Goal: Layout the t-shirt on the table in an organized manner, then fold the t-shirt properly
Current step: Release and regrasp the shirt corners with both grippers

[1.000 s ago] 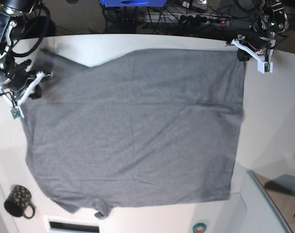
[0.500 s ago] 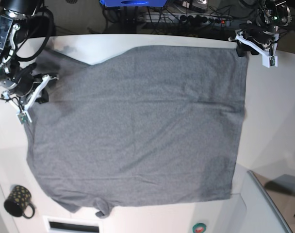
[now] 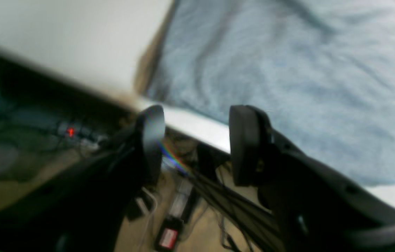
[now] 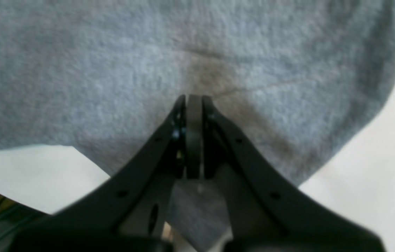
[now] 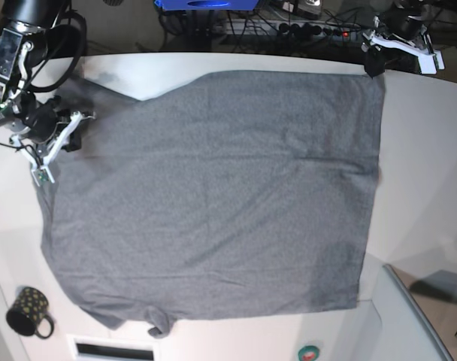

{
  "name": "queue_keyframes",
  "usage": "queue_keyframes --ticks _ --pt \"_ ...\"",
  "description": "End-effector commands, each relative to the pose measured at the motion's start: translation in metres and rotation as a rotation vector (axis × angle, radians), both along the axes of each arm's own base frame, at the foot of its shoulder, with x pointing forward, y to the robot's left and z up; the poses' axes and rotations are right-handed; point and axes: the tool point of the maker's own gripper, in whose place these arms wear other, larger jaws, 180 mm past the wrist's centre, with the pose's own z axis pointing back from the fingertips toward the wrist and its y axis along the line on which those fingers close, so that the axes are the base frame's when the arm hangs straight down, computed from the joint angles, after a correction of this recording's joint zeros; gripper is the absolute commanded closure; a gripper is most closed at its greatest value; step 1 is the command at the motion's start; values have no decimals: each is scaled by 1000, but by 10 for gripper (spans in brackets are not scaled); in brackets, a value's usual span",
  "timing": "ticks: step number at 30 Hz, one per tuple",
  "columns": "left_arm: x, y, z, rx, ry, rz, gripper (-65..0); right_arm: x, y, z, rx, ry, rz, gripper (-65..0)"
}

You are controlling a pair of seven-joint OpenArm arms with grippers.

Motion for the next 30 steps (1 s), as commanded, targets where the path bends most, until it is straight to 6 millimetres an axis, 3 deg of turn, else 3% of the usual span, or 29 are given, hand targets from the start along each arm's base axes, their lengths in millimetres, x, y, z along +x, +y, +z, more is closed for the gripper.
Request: queue_keyframes --ticks 1,8,12,15,19,25,30 --pt "-3 8 5 -5 -27 33 -298 10 -5 10 -6 -43 -2 -6" --pt "-2 39 4 -29 -79 172 -313 9 -9 10 -14 -42 -4 -5" --pt "12 47 11 -14 -115 179 -426 9 -9 10 -14 -42 -2 -5" --pt "19 50 12 -10 -125 178 -467 9 -9 10 -14 -42 -1 -5" --pt "24 53 5 -27 -123 193 -464 10 -9 11 -14 -43 -1 -5" --pt "27 57 -25 1 -31 167 -464 10 -9 11 -14 -44 -2 -3" --pt "32 57 -28 14 -19 154 -464 10 -10 11 -15 -44 -7 -3"
